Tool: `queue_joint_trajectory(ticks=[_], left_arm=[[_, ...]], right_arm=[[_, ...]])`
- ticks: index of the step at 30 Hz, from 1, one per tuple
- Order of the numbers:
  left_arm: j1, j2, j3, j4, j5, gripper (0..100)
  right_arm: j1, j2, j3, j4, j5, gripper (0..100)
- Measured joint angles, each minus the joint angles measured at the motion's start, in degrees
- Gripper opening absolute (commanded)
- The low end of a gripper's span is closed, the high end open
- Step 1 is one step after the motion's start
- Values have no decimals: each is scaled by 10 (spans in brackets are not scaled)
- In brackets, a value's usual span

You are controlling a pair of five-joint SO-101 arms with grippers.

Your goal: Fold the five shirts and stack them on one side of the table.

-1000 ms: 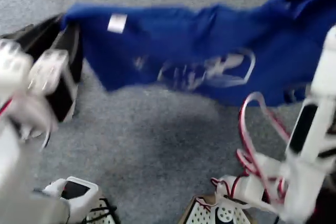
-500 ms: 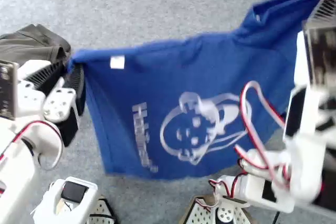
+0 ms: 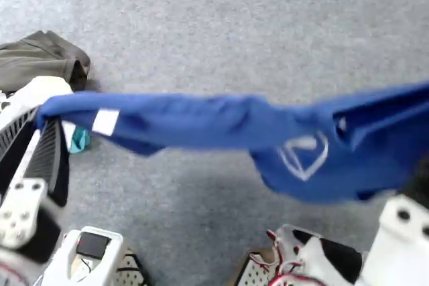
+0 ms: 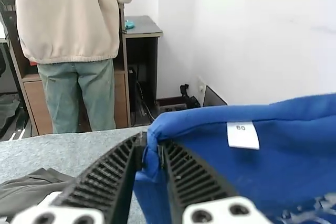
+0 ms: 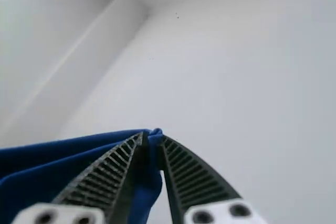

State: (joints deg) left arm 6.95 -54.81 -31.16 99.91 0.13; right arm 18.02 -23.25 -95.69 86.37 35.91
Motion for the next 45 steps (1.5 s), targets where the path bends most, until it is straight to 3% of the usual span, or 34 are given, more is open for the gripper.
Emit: queue_joint_trajectory(ticks=[4,8,13,17,21,25,28,32,35,45], left_arm=[[-10,0,-13,6,0,29],[-22,-1,4,6,0,29],[-25,22,182,-62,0,29],[-26,65,395,-247,0,29],[-52,140,568,-515,0,29],[-79,254,580,-741,-1,29],[-93,353,519,-790,-1,29],[-95,457,382,-755,-1,29],[-95,519,288,-700,-2,29],[-96,618,228,-556,-2,29]], right_arm=[[-2,-4,23,0,4,14],[-2,-5,142,-3,4,14],[-2,-2,389,-75,-4,14],[-2,4,635,-242,-19,14],[-11,25,901,-501,-22,14],[-19,98,1043,-749,-21,14],[-24,153,1026,-818,-22,14],[-26,254,927,-827,-22,14],[-39,324,823,-772,-22,14],[-48,411,582,-375,-22,14]])
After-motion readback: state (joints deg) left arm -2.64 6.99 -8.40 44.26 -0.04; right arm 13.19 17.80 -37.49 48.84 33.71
